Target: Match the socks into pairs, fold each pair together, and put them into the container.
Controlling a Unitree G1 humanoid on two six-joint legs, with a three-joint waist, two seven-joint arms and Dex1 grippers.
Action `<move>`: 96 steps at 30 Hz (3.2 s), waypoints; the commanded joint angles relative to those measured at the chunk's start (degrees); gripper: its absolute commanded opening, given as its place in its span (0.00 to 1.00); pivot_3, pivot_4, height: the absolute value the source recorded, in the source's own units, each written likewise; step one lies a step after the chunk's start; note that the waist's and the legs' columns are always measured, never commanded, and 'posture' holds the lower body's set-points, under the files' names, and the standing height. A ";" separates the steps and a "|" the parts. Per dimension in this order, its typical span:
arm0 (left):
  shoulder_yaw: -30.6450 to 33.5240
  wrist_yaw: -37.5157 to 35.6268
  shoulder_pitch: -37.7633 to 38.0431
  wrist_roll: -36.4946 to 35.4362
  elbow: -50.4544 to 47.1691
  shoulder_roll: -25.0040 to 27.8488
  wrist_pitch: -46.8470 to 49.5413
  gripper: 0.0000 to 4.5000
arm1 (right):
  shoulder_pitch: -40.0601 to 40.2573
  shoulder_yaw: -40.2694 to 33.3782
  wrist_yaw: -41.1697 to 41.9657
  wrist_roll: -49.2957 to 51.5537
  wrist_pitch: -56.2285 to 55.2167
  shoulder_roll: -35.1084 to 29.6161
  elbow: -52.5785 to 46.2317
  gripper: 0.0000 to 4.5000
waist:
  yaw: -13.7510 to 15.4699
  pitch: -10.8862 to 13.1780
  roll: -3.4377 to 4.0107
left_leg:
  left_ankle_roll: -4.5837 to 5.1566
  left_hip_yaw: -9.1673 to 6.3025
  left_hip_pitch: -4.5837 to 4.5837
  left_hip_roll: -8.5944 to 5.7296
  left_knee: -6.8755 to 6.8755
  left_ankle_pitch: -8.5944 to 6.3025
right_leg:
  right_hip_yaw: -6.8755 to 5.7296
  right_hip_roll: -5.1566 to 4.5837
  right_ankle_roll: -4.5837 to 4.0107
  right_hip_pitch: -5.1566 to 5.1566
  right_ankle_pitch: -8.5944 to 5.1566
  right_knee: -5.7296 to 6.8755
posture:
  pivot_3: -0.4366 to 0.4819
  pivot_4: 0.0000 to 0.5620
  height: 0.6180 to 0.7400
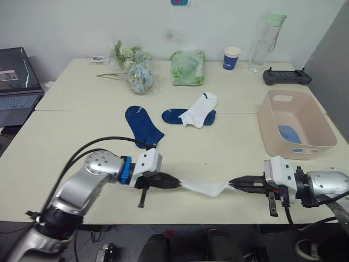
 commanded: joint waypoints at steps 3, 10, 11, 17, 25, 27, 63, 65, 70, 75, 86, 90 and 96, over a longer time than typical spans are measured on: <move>-3.12 0.75 -2.96 -0.88 3.67 -3.46 6.23 0.01 | -2.93 2.32 -1.57 0.31 4.40 0.91 3.65 0.00 | 0.07 0.00 -0.03 | 0.01 0.03 0.01 -0.10 0.02 0.00 | -0.02 0.03 0.00 0.05 0.00 -0.03 | 0.48 0.27 1.00; -7.96 3.49 -12.61 8.78 21.02 -12.73 0.51 0.01 | -13.00 9.92 1.48 -12.78 -5.14 4.43 20.24 0.00 | 0.49 0.05 -0.13 | 0.02 0.18 -0.04 -0.13 0.06 -0.01 | -0.07 0.17 0.00 -0.10 0.00 0.03 | 0.48 0.27 1.00; -7.73 3.33 -13.55 9.13 22.56 -13.35 0.05 0.01 | -14.05 10.42 2.10 -13.82 -6.13 4.85 21.83 0.00 | 0.48 0.05 -0.13 | 0.02 0.19 -0.04 -0.09 0.04 0.00 | -0.05 0.16 0.00 -0.11 0.00 0.03 | 0.48 0.27 1.00; -7.87 3.14 -18.85 14.71 34.27 -16.52 -7.38 0.01 | -19.63 13.10 3.16 -19.69 -11.29 8.68 31.01 0.00 | 0.52 0.04 -0.11 | 0.00 0.19 -0.05 -0.06 0.04 0.01 | -0.06 0.10 0.00 -0.15 0.00 0.03 | 0.48 0.27 1.00; -6.46 7.33 -20.68 18.27 39.38 -22.55 -12.78 0.01 | -20.11 12.75 1.95 -23.80 -14.56 10.82 34.01 0.00 | 0.72 0.04 -0.11 | -0.01 0.19 -0.09 -0.10 0.09 0.01 | -0.05 -0.07 0.00 -0.14 0.00 0.01 | 0.48 0.27 1.00; -6.12 7.66 -20.66 18.81 39.28 -22.79 -14.07 0.01 | -19.93 10.92 0.09 -24.18 -15.81 11.44 34.24 0.00 | 0.67 0.04 -0.11 | -0.01 0.18 -0.08 -0.08 0.08 0.01 | -0.06 -0.06 0.00 -0.15 0.00 0.02 | 0.48 0.27 1.00; -3.26 14.79 -1.70 21.09 22.29 -19.37 -19.69 0.00 | 0.63 10.37 -13.07 -30.58 -13.63 15.10 18.03 0.00 | 0.66 -0.03 -0.03 | 0.02 0.21 0.04 -0.07 0.04 -0.01 | 0.01 -0.04 0.00 -0.07 0.00 0.06 | 0.48 0.27 1.00; -2.52 14.44 -1.83 20.28 22.20 -18.78 -19.27 0.00 | 1.07 9.03 -12.26 -30.78 -15.35 13.62 19.37 0.00 | 0.67 -0.03 -0.03 | 0.02 0.21 0.04 -0.08 0.04 -0.01 | 0.00 -0.04 0.00 -0.07 0.00 0.06 | 0.48 0.27 1.00; -0.20 13.24 -1.48 17.31 20.17 -17.66 -18.15 0.00 | 1.53 3.88 -9.77 -27.52 -18.79 11.34 20.70 0.00 | 0.69 -0.03 -0.03 | 0.02 0.20 0.03 -0.06 0.04 -0.01 | -0.01 -0.04 0.00 -0.07 0.00 0.05 | 0.48 0.27 1.00; 1.20 12.60 -0.79 14.78 16.64 -17.55 -16.81 0.00 | 0.51 3.79 -9.38 -23.50 -16.47 13.34 15.41 0.00 | 0.67 -0.03 -0.03 | 0.02 0.17 0.01 -0.02 0.03 -0.01 | 0.03 -0.04 0.00 -0.07 0.00 0.06 | 0.48 0.27 1.00; -0.64 15.22 2.99 20.88 20.09 -14.74 -18.65 0.00 | 4.98 8.27 -12.54 -30.09 -15.15 13.84 15.69 0.00 | 0.84 -0.04 -0.03 | 0.02 0.18 -0.01 -0.08 0.02 -0.01 | 0.02 -0.06 0.00 -0.07 0.00 0.01 | 0.48 0.27 1.00; 1.55 15.72 2.93 19.17 20.24 -14.01 -18.75 0.00 | 7.71 4.32 -12.56 -29.30 -16.95 12.40 15.76 0.00 | 0.79 -0.13 0.04 | 0.02 0.20 0.08 -0.06 0.03 -0.01 | 0.02 -0.05 0.00 0.00 0.00 0.04 | 0.48 0.27 1.00; 9.98 17.44 4.24 9.60 15.90 -15.13 -13.96 0.04 | 11.88 -6.86 -16.28 -20.87 -16.18 17.24 10.32 0.04 | 0.73 -0.11 0.05 | 0.02 0.15 0.02 0.00 0.02 -0.01 | 0.05 -0.05 0.00 -0.05 0.00 0.05 | 0.48 0.27 1.00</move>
